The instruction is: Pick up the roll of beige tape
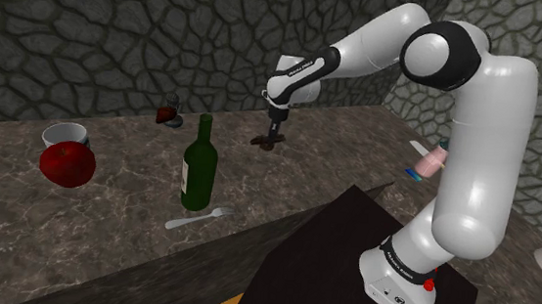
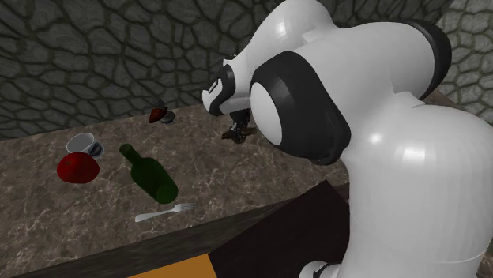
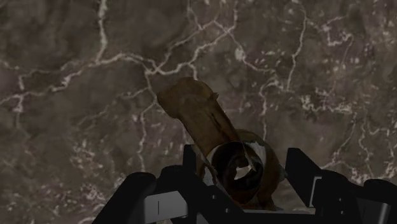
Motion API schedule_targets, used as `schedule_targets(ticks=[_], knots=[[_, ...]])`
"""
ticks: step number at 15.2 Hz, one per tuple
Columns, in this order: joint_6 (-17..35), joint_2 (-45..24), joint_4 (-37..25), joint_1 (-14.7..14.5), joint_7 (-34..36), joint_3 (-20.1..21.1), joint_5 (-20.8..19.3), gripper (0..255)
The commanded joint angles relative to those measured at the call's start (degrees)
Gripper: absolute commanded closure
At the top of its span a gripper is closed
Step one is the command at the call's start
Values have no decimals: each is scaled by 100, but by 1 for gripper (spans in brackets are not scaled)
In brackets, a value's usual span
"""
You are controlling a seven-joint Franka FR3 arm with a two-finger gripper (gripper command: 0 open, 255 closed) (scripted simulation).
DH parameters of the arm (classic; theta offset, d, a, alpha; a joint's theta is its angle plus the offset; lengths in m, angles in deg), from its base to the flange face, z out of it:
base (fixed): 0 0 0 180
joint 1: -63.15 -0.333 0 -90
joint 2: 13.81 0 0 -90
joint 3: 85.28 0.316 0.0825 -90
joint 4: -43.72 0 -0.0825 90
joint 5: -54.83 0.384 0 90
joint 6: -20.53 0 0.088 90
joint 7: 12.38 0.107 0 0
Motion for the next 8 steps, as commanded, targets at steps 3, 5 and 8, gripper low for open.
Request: schedule_targets(ticks=[3, 5, 8], knots=[[-234, 221, -13, -21, 38, -24, -39, 255], [-348, 332, -17, -29, 52, -36, -59, 255], [-414, 395, -20, -33, 61, -42, -70, 255]])
